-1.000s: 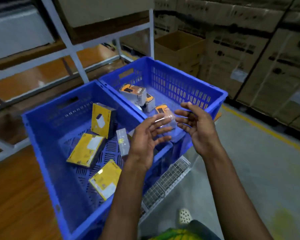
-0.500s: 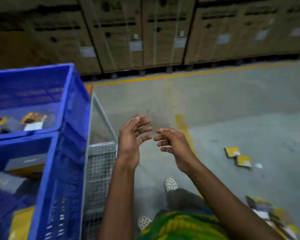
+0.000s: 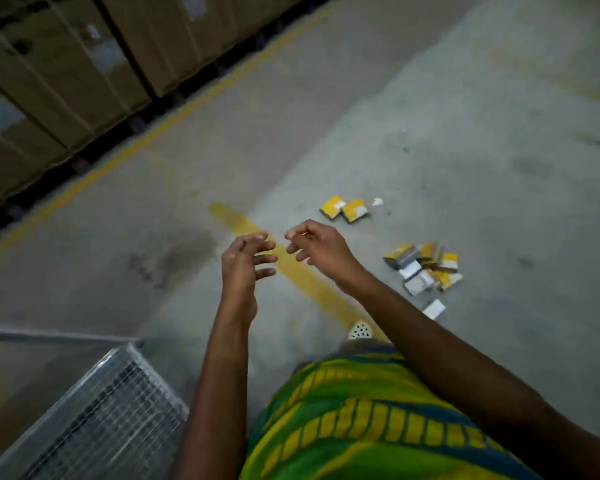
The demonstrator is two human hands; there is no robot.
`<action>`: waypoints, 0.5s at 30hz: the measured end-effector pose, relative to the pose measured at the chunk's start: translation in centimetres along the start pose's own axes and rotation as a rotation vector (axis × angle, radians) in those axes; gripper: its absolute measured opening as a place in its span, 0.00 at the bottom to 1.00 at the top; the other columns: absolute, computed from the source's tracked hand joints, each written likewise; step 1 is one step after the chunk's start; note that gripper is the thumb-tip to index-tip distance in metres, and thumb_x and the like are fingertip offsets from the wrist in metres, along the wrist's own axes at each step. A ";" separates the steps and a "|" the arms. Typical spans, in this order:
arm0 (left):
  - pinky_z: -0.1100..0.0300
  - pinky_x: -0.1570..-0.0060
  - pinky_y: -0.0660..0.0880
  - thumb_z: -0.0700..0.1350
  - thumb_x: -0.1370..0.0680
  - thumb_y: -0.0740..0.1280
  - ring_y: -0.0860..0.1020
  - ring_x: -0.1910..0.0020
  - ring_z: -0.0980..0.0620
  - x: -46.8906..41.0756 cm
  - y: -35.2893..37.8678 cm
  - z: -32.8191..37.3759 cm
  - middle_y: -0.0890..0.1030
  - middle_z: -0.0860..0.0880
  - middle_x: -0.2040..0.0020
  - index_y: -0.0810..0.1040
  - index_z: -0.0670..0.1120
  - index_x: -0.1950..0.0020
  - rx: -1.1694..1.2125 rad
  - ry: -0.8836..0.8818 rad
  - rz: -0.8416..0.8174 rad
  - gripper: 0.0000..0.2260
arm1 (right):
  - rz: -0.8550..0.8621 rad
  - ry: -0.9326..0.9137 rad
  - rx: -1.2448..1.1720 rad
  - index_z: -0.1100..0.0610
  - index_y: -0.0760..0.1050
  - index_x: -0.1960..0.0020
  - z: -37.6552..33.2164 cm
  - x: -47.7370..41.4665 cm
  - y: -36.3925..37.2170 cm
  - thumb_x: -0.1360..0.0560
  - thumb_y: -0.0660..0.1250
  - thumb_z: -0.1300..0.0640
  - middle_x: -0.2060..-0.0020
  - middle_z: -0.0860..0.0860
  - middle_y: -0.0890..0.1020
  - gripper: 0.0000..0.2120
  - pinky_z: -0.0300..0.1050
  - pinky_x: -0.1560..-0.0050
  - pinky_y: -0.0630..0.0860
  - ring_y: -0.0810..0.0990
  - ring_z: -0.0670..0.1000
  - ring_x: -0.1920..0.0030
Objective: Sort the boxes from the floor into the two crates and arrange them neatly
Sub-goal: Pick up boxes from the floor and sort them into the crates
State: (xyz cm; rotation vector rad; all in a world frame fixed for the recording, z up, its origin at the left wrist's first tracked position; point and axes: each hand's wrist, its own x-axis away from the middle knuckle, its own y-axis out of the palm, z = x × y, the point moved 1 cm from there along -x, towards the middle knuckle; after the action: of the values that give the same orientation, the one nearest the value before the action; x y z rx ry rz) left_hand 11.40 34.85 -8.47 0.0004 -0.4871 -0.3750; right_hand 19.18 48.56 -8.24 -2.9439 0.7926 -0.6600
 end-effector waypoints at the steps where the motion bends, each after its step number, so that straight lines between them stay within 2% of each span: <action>1: 0.59 0.65 0.76 0.42 0.20 0.65 0.81 0.64 0.53 -0.4 1.8 0.0 0.84 0.48 0.56 0.81 0.45 0.47 -0.010 -0.005 -0.015 0.06 | -0.001 -0.006 0.023 0.54 0.81 0.48 0.3 -0.4 -1.7 0.20 0.68 0.53 0.57 0.53 0.87 0.06 0.31 0.65 0.71 0.80 0.45 0.65; 6: 0.58 0.65 0.76 0.41 0.19 0.64 0.80 0.63 0.51 -3.5 12.3 -0.9 0.84 0.46 0.55 0.80 0.40 0.41 -0.060 -0.041 -0.114 0.10 | 0.006 0.017 0.111 0.52 0.81 0.47 1.8 -3.9 -11.7 0.20 0.68 0.51 0.57 0.51 0.87 0.07 0.35 0.61 0.73 0.82 0.45 0.63; 10: 0.58 0.64 0.76 0.41 0.19 0.64 0.81 0.62 0.51 -6.0 19.4 -1.8 0.84 0.45 0.54 0.80 0.39 0.40 -0.095 -0.088 -0.166 0.11 | 0.119 0.070 0.100 0.49 0.81 0.47 2.5 -7.1 -19.0 0.21 0.68 0.47 0.57 0.48 0.87 0.07 0.41 0.57 0.74 0.83 0.46 0.61; 15: 0.58 0.65 0.75 0.41 0.19 0.64 0.81 0.63 0.51 -8.7 25.2 -2.6 0.84 0.45 0.55 0.80 0.40 0.41 -0.163 -0.159 -0.222 0.10 | 0.246 0.148 -0.016 0.48 0.79 0.51 5.2 -9.6 -25.0 0.20 0.69 0.50 0.57 0.50 0.87 0.03 0.32 0.66 0.72 0.81 0.43 0.66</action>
State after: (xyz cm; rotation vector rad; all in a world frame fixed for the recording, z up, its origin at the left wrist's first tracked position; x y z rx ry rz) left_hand 14.31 61.17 -12.53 -0.1345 -0.6146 -0.6354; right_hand 25.66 74.56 -13.58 -2.7683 1.1535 -0.8604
